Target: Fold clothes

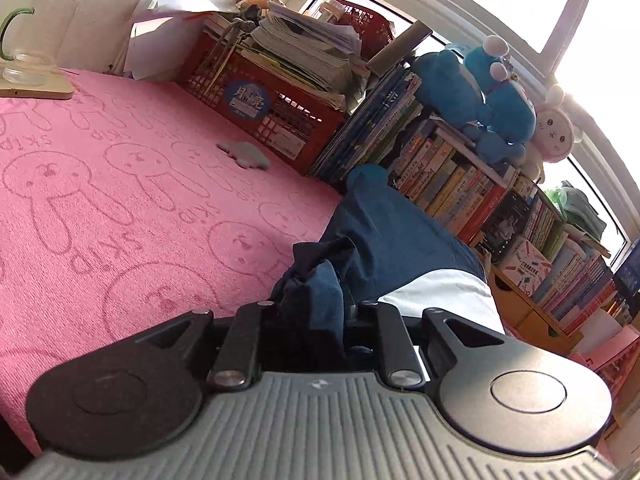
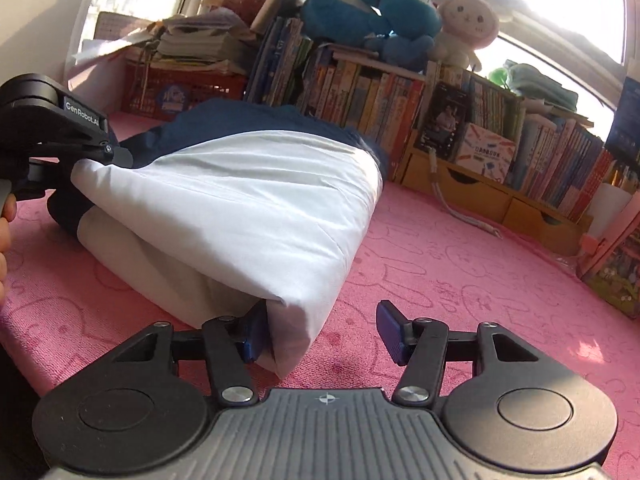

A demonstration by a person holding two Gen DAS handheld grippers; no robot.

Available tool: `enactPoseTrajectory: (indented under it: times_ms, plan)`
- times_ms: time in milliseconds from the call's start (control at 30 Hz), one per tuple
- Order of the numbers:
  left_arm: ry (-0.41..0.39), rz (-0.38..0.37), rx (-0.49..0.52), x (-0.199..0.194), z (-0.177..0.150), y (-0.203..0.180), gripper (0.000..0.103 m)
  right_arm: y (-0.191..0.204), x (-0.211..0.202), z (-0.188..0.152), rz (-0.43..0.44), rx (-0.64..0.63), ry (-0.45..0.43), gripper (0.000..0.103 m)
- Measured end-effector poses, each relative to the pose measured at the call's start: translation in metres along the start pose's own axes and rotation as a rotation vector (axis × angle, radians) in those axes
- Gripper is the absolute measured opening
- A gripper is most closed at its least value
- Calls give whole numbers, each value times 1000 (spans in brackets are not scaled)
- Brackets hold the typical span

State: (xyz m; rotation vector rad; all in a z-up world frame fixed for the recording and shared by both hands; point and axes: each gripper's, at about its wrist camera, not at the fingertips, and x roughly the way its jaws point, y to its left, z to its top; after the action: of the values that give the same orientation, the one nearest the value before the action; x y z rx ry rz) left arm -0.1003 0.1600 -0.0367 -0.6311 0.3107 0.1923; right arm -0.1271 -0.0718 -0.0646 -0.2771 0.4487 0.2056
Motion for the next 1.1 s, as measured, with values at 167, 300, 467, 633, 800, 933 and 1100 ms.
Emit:
enactPoseTrajectory:
  times_ms: [167,300,467,633,800,933,1100]
  plan:
    - [0,4,28,-8,-2,9,20,-17,-3,-6,10,32,-2,60]
    - [-28,60,58,-17,-2,17,27,-15,-4,-8,7,35,-25,60]
    - [-20,105,161,-15,-7,10,28,-11,-2,-8,8,32,-39,60]
    - [-4,128,236,-9,-10,13,30,-12,0,-8,4,32,-41,64]
    - [-21,236,376,-9,-12,10,29,-13,1,-9,9,26,-44,65]
    - [-47,375,414,-15,1,28,3,-15,2,-11,-11,31,-49,65]
    - [-138,283,451,-46,19,11,11,-14,1,-14,-11,26,-69,65]
